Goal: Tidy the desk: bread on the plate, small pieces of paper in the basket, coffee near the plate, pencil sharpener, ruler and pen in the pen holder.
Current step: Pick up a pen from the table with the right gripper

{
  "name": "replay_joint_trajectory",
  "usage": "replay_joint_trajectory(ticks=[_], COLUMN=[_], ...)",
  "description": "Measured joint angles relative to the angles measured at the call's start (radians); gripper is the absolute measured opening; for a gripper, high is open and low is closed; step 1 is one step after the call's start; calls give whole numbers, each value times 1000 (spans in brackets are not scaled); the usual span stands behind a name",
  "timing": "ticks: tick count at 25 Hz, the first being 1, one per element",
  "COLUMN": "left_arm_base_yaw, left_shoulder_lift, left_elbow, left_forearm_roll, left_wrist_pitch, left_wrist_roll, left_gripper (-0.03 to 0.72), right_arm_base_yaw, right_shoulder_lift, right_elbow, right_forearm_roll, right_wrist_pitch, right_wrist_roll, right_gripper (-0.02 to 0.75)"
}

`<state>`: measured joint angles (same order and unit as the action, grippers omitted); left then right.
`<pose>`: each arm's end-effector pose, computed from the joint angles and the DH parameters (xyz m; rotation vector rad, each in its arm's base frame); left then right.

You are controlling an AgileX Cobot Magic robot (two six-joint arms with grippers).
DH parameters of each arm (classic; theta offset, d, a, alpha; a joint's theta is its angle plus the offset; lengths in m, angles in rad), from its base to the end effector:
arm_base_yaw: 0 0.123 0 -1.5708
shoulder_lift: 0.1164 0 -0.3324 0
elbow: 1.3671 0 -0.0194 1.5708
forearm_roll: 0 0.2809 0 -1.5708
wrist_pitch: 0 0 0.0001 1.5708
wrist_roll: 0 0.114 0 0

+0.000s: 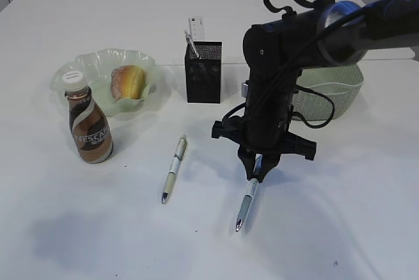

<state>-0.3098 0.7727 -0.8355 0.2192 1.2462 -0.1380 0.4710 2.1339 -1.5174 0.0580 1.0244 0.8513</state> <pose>0.1186 -0.0133 0.3434 0.2513 2.6158 0.1478 0.4101 0.2152 0.1427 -0.6359 -3.0582 -0.0779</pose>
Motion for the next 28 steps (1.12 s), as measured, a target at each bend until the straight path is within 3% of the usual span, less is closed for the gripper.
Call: replay_joint_trajectory(ticks=[9, 21, 28], left_arm_base_yaw=[0, 0, 0], left_shoulder_lift=[0, 0, 0], left_elbow=[0, 0, 0], left_forearm_roll=[0, 0, 0], left_wrist_pitch=[0, 0, 0], left_wrist_roll=[0, 0, 0], left_gripper=[369, 365, 365], right_arm_base_yaw=[0, 0, 0], right_shoulder_lift=[1, 1, 1], right_elbow=[-158, -348, -436], right_forearm_roll=[-4, 63, -12], right_wrist_pitch=[175, 195, 199], right_wrist_roll=[-291, -634, -725], right_gripper=[107, 106, 104])
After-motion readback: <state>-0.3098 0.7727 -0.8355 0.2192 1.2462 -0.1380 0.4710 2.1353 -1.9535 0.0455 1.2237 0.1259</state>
